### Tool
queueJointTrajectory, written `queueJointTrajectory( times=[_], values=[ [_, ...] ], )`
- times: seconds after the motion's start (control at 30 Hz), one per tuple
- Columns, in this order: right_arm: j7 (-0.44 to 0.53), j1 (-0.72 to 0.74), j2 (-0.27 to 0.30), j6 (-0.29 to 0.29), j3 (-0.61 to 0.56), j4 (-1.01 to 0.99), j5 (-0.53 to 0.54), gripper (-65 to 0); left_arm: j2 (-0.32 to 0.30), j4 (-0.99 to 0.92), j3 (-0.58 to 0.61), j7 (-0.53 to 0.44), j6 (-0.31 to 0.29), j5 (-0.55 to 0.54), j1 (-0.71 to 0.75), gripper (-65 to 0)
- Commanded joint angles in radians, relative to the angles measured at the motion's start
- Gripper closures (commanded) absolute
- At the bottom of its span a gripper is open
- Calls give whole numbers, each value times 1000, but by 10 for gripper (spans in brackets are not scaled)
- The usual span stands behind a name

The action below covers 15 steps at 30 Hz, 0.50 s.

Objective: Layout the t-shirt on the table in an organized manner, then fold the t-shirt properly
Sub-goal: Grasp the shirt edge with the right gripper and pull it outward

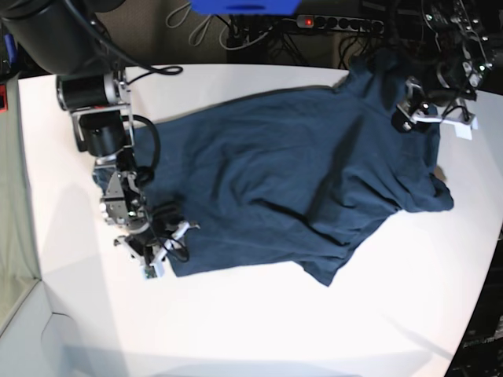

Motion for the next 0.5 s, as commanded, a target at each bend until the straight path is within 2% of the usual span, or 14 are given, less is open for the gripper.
queueJointTrajectory(
  times=[0.0, 0.07, 0.1, 0.27, 0.33, 0.47],
  values=[
    [-14, 9, -5, 1, 3, 9, 3, -185, -12, 5, -4, -2, 12, -19, -4, -381],
    [-17, 1, -19, 1, 0, 9, 3, -48, -14, -9, -4, -2, 12, -19, -4, -381],
    [-21, 1, -19, 1, 0, 9, 3, -1, -14, -15, -4, -2, 12, -19, -4, -381],
    [-26, -16, -9, 1, 10, 83, 9, 0, -18, -40, -5, -4, 12, -18, -14, -381],
    [-38, -59, 21, 1, 27, 190, 9, 0, -18, -52, -5, -4, 12, -18, -14, -381],
    [-124, -168, 43, 3, 73, 500, 9, 0, -18, -83, -4, -4, 12, -18, -17, -381]
  ],
)
